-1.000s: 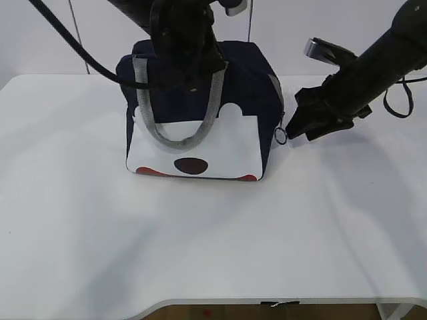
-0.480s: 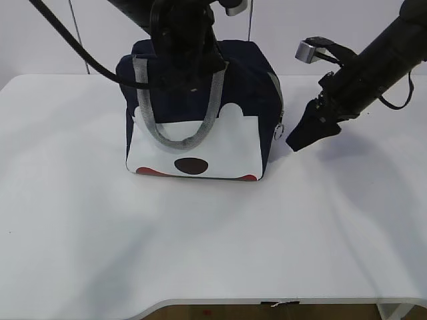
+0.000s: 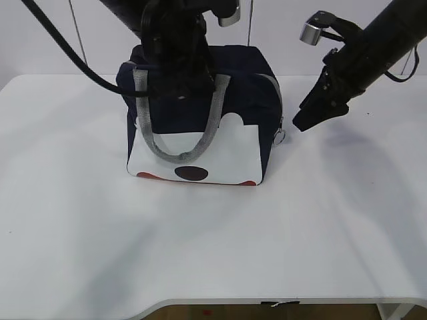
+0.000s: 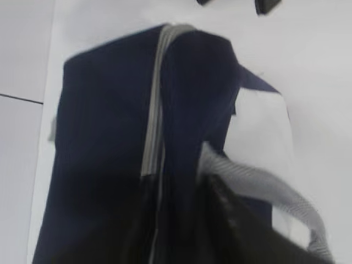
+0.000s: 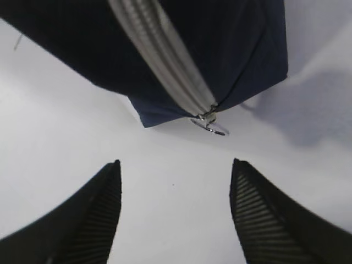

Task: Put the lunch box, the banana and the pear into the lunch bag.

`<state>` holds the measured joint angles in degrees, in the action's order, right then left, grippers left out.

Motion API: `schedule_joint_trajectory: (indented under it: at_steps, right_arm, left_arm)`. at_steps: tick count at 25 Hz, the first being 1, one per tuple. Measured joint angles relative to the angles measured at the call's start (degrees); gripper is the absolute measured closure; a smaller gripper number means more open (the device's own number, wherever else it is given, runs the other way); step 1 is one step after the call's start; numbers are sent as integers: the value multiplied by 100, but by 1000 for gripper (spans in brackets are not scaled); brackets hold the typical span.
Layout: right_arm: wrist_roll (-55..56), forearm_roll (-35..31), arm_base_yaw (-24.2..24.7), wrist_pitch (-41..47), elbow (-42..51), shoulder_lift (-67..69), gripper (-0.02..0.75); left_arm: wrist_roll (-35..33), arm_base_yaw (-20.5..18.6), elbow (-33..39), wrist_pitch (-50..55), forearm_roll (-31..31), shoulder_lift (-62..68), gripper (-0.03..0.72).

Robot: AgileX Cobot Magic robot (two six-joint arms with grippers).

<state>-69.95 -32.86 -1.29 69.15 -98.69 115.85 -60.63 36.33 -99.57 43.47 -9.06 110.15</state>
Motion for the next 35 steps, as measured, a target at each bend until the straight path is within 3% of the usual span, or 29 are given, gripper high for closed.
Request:
schedule_joint_trajectory:
  at_steps: [2, 4, 11, 16, 19, 23, 29, 35]
  right_arm:
    - [0, 0, 0, 21, -56, 0, 244]
    - [0, 0, 0, 29, -61, 0, 244]
    - [0, 40, 0, 42, -61, 0, 244]
    - [64, 138, 0, 42, -61, -88, 244]
    - [111, 229, 0, 42, -61, -352, 244]
    - [362, 254, 0, 66, -61, -687, 244]
    - [711, 314, 0, 88, 215, -1313, 244]
    - [790, 357, 0, 125, 604, -1980, 244]
  left_arm:
    - [0, -24, 0, 20, 34, -10, 248]
    - [0, -24, 0, 108, 50, -34, 216]
    - [160, -24, 0, 761, 409, -380, 213]
    - [381, -24, 0, 1340, 1068, -736, 217]
    - [746, -24, 0, 1679, 1663, -959, 218]
    - [1769, -59, 0, 1975, 2283, -1150, 221]
    - [2961, -519, 0, 2183, 2388, -1565, 221]
    - [3372, -1247, 0, 2208, 1861, -2329, 221]
